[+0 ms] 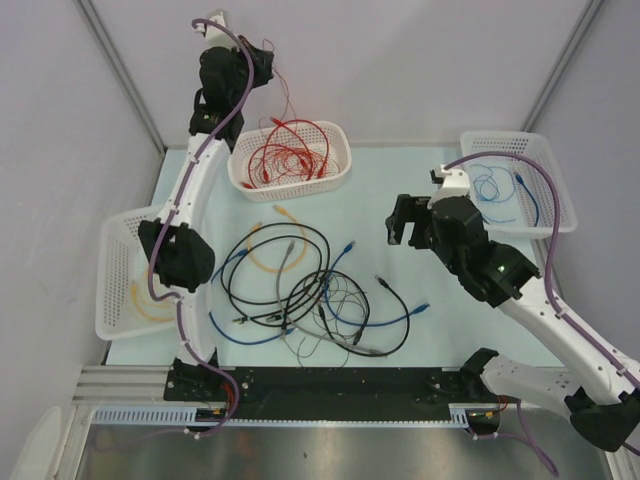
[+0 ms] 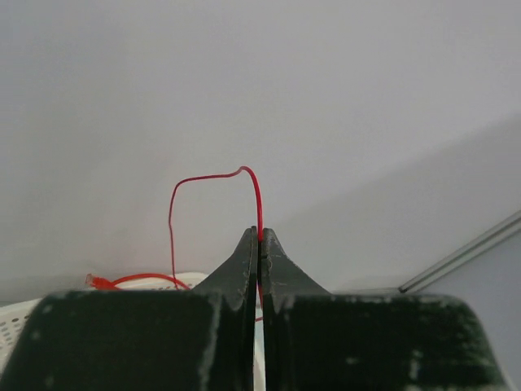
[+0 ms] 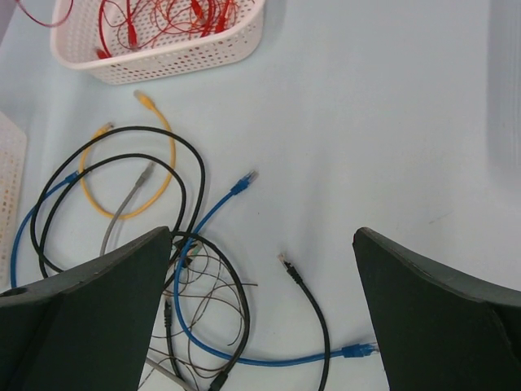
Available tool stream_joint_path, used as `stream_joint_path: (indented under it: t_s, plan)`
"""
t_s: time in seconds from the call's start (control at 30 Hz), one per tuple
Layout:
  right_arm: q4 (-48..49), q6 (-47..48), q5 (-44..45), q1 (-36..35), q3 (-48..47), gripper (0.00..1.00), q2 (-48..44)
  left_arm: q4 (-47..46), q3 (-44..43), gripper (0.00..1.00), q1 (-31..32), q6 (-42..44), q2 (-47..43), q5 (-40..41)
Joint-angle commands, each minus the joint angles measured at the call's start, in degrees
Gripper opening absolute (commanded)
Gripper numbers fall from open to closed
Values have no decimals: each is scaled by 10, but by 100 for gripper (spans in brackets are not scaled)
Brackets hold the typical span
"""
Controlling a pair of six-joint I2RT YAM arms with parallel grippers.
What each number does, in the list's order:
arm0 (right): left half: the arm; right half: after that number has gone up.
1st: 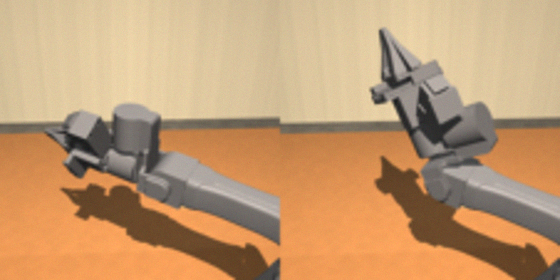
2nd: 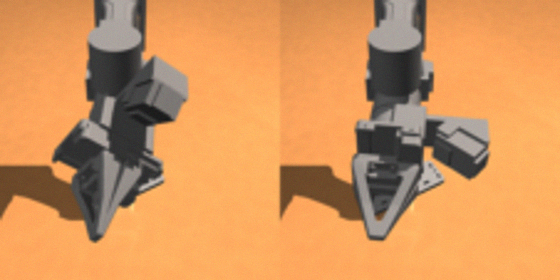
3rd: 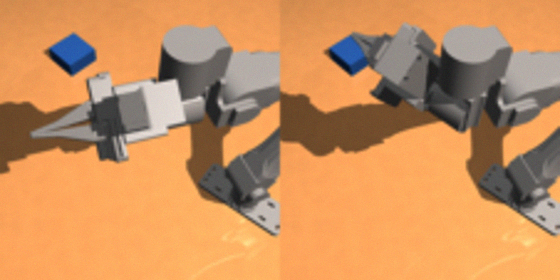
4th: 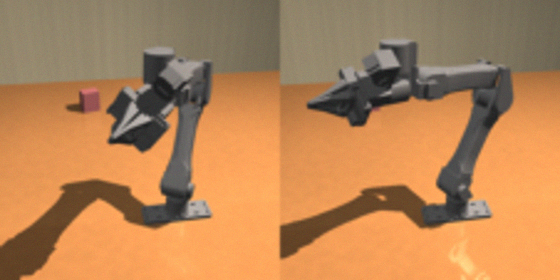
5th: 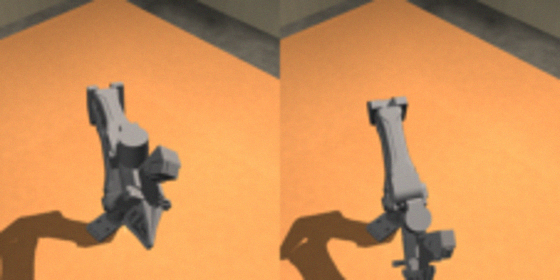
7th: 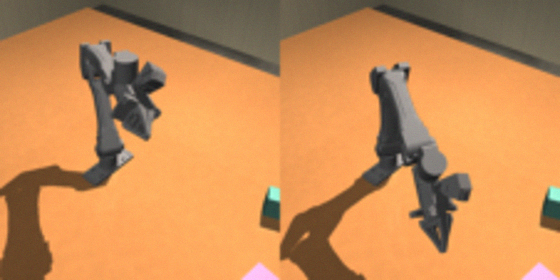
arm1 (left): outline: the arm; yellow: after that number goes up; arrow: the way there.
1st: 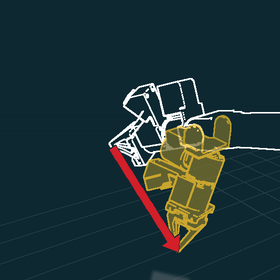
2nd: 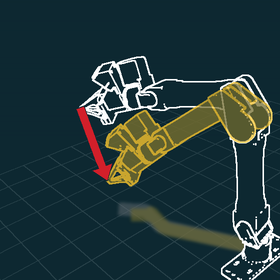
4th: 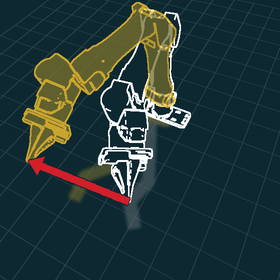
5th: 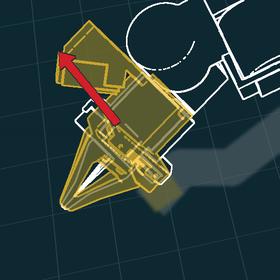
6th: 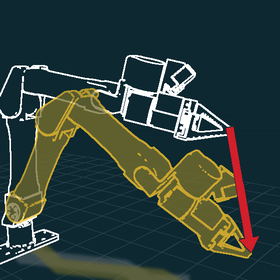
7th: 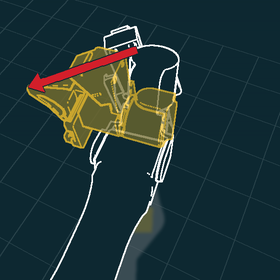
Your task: Untangle the cables
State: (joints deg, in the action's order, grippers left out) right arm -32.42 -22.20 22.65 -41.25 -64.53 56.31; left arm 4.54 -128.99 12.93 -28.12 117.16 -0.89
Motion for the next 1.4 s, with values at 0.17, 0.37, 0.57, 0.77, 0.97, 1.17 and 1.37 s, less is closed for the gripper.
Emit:
stream_joint_path:
  t_s: [0.17,0.37,0.57,0.77,0.97,1.17,1.37]
  plan:
    - [42,1,-45,41,-5,98,60,-142,52,0,-24,15,93,-18]
    - [58,-9,-62,50,-5,98,87,-191,77,47,-41,-9,99,-49]
    - [65,-21,-79,52,-5,97,95,-275,248,98,-21,7,-46,-60]
    - [37,-25,-96,44,-4,97,105,-232,406,100,8,14,-217,-46]
    - [-4,-31,-104,14,26,97,158,-145,561,100,97,57,-391,6]
    - [60,-57,-116,-38,121,93,160,-17,667,100,168,41,-508,25]
    - [85,-49,-47,-176,128,86,157,42,823,100,227,4,-674,80]
